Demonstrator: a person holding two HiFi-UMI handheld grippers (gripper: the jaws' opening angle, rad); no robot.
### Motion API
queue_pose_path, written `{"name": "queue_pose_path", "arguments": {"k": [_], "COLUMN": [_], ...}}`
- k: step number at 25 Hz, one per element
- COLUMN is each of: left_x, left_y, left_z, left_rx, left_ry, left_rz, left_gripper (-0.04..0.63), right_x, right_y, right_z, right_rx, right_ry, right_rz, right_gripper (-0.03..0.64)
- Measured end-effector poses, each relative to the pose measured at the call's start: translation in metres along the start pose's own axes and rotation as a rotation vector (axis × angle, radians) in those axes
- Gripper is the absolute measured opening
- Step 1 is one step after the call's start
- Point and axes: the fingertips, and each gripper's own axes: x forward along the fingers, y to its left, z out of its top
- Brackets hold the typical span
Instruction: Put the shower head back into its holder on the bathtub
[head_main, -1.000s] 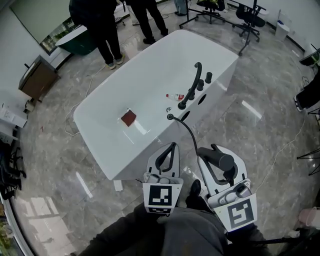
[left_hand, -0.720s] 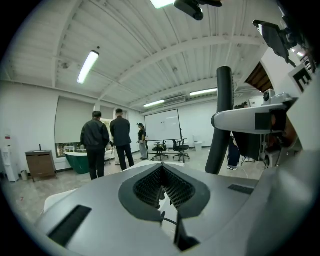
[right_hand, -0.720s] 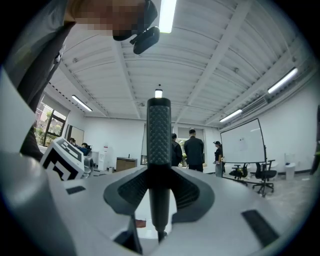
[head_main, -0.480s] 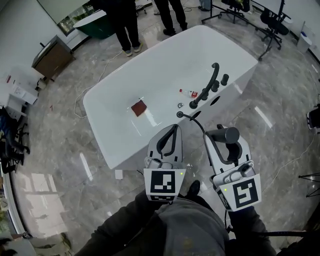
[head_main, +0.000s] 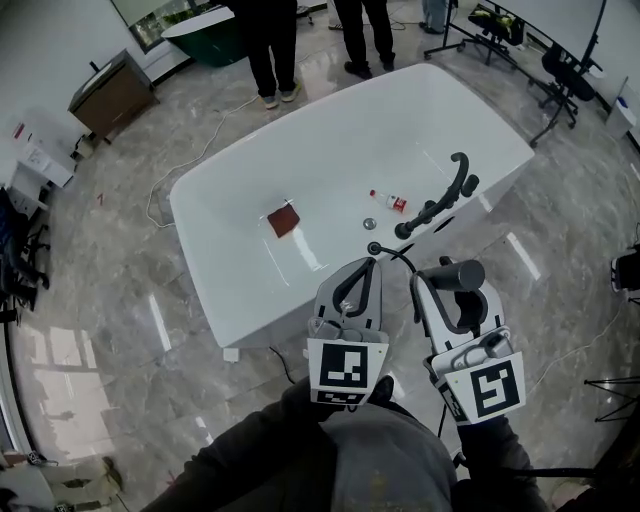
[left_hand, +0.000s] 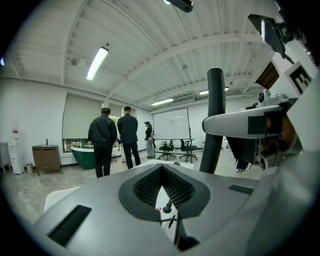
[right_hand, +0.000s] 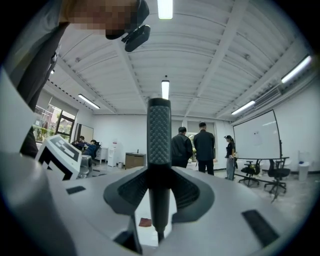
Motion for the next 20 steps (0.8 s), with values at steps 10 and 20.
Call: {"name": "queue_pose_path", "arguments": {"k": [10,20], "left_x": [0.014,0.017], "left_y": [0.039,0.059], "left_z": [0.014,0.002], "left_rx": [-0.002,-0.028], "left_ry": [-0.027,-0.022], "left_rz": [0.041,0.055], "left_gripper": [0.003,0.003], "right_x": [0.054,0.070], "right_y": [-0.006,0.000], "right_z": [0.001,0.016], "right_rx": [-0.002,-0.018], "right_ry": [0.004,0.004], "right_rz": [0.016,0.041], "right_gripper": [0.141,0.141]}}
